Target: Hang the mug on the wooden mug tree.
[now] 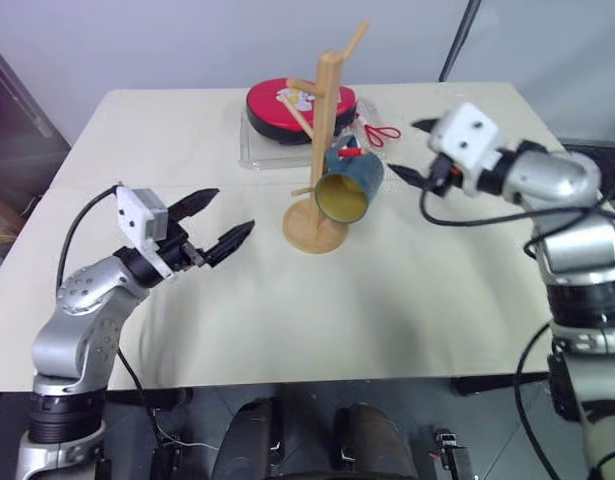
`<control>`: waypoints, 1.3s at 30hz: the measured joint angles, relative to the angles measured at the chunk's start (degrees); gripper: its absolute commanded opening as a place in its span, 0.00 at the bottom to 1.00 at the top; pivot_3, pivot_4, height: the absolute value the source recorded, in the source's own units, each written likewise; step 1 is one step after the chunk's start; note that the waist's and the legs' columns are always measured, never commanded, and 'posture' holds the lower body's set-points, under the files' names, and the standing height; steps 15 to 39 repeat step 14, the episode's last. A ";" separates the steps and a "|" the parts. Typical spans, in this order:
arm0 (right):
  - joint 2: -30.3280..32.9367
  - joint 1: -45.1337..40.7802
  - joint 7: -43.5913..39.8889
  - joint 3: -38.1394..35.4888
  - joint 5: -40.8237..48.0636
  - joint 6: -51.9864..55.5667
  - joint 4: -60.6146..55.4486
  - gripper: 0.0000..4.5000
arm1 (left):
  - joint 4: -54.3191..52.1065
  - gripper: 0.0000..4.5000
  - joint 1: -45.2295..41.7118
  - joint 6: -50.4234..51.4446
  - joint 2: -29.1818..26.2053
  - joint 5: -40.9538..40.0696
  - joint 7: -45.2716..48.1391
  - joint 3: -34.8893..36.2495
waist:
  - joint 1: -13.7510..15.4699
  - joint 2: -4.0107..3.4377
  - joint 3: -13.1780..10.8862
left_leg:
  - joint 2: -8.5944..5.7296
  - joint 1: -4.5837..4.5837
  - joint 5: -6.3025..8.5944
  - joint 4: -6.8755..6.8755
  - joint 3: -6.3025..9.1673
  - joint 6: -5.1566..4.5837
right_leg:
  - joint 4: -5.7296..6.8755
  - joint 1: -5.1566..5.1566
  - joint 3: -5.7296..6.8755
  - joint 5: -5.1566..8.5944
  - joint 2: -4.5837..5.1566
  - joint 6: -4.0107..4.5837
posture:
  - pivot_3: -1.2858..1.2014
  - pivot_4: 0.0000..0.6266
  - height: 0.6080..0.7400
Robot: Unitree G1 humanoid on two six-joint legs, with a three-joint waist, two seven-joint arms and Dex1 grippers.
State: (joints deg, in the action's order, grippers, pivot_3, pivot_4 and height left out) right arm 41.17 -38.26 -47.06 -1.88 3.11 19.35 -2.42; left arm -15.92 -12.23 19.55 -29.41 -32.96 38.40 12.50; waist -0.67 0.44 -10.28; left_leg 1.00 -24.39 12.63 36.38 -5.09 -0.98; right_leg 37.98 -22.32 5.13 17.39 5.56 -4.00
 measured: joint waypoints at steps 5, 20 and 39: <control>-7.81 14.87 5.39 -10.57 7.24 -1.95 1.73 0.76 | 9.47 1.00 1.21 -5.25 4.16 7.06 -7.58 0.57 | 0.03 0.03 0.01 | 0.00 0.04 0.00 -0.03 -0.01 -0.01 | 0.02 0.03 0.01 0.00 -0.02 0.00 | 0.52 0.24 1.00; -13.91 23.91 9.69 -14.17 11.22 -9.60 5.68 0.76 | 19.85 1.00 3.56 -11.62 6.32 12.44 -12.20 1.04 | -0.02 0.00 -0.01 | 0.01 0.02 0.00 -0.02 -0.03 -0.01 | 0.05 -0.03 -0.01 -0.01 -0.01 -0.01 | 0.52 0.24 1.00; -13.91 23.91 9.69 -14.17 11.22 -9.60 5.68 0.76 | 19.85 1.00 3.56 -11.62 6.32 12.44 -12.20 1.04 | -0.02 0.00 -0.01 | 0.01 0.02 0.00 -0.02 -0.03 -0.01 | 0.05 -0.03 -0.01 -0.01 -0.01 -0.01 | 0.52 0.24 1.00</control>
